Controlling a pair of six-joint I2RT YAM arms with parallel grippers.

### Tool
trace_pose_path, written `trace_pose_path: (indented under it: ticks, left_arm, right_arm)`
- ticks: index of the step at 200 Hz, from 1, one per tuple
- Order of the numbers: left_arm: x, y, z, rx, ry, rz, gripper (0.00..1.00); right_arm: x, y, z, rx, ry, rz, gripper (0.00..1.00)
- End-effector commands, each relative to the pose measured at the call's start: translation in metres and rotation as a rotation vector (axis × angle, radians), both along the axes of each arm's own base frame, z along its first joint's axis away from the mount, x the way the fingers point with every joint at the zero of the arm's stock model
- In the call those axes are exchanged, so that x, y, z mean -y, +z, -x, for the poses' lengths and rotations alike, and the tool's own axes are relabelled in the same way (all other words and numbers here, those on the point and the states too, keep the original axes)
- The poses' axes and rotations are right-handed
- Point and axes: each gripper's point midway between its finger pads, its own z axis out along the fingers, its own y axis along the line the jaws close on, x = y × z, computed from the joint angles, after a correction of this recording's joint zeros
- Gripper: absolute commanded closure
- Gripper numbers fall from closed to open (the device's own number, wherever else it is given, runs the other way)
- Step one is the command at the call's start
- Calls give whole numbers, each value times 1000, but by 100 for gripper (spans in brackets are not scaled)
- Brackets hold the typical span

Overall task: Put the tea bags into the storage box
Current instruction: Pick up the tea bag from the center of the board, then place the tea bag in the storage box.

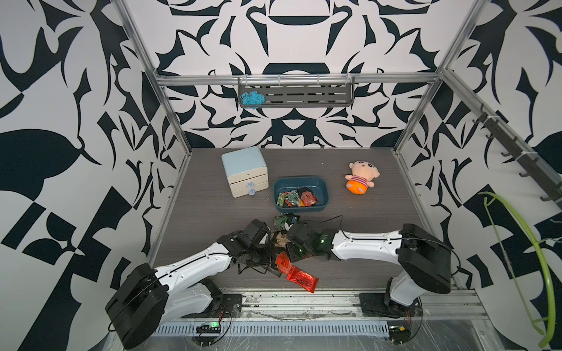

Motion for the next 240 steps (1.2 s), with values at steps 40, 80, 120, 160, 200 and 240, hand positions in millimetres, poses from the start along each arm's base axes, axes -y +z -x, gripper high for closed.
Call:
trace_pose_path:
  ticks: [40,80,120,160,200,240]
  left_arm:
    - [-17,42,-18,148,13,-87,100]
    - [-20,75,-35,238,20,-132,100]
    - [-8,125,-66,371,29,-127,100]
    - [30,169,-118,475,39,-82,100]
    - [71,180,-184,515,46,-77,100]
    - [107,175,-240,484,66,-25,100]
  right_arm:
    - [46,46,-25,204,-192,4,71]
    - [96,66,-34,315,-372,12,68]
    - [137,74,-29,367,-470,4,63]
    - [170,73,-21,372,-558,1,62]
    - [188,66,-15,355,-615,-16,62]
    - [200,55,-9,320,-651,23,62]
